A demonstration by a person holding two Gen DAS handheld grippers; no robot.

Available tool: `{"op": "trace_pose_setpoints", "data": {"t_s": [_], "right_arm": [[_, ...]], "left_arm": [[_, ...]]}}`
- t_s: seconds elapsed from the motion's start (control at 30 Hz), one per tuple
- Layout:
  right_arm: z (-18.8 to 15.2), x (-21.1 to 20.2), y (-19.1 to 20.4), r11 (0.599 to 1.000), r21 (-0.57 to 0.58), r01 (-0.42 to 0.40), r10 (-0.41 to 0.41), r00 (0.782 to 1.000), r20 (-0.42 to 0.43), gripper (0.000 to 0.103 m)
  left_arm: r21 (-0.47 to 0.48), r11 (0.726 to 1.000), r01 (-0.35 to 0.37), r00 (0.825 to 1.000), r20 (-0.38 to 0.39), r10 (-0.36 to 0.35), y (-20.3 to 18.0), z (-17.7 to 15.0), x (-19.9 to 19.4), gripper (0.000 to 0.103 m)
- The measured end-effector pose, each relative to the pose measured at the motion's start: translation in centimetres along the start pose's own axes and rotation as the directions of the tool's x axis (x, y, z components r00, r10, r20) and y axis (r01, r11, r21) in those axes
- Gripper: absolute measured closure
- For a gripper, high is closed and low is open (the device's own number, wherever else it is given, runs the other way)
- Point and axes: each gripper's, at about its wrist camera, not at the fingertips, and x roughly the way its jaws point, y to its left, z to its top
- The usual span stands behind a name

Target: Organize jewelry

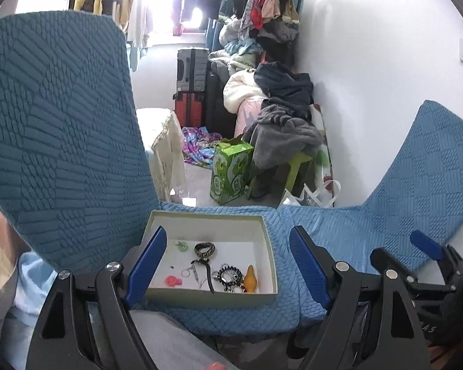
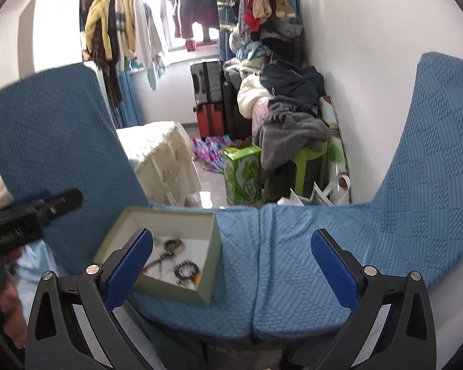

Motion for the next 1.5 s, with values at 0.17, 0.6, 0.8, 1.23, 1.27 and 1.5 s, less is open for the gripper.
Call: {"op": "trace_pose_setpoints", "data": {"t_s": [0.17, 0.6, 0.8, 1.23, 1.27, 1.5], "right_arm": [[-1.2, 0.7, -0.7, 1.000, 0.015, 0.007, -0.007, 0.999, -0.032, 0.000], [-2.4, 2.1, -1.2, 1.000, 0.014, 0.014, -0.013, 0.997, -0.074, 0.000], [-2.3, 2.8, -1.3, 1.000, 0.017, 0.019, -0.017, 0.996, -0.087, 0.000], [-2.3, 2.7, -1.6, 0.999, 0.004, 0.037, -0.036, 0.996, -0.078, 0.000], [-2.2, 2.6, -1.6, 0.999, 0.004, 0.036, -0.036, 0.996, -0.077, 0.000], [-1.9, 2.5, -1.9, 0.999, 0.011, 0.043, -0.042, 0.996, -0.076, 0.000]], "left_arm": [[-0.026, 1.000, -0.008, 0.999, -0.043, 0.007, 0.4, -1.1, 1.3, 0.021], [-0.050, 0.999, -0.014, 0.996, -0.092, 0.009, 1.2, -1.5, 3.4, 0.021], [-0.039, 0.999, -0.012, 0.994, -0.107, 0.007, 1.1, -1.7, 4.1, 0.021], [-0.043, 0.998, -0.038, 0.994, -0.106, 0.034, 1.3, -1.7, 4.1, 0.021], [-0.044, 0.998, -0.040, 0.993, -0.110, 0.035, 1.3, -1.7, 4.1, 0.021], [-0.032, 0.998, -0.052, 0.993, -0.105, 0.049, 1.1, -1.5, 3.9, 0.017]]}}
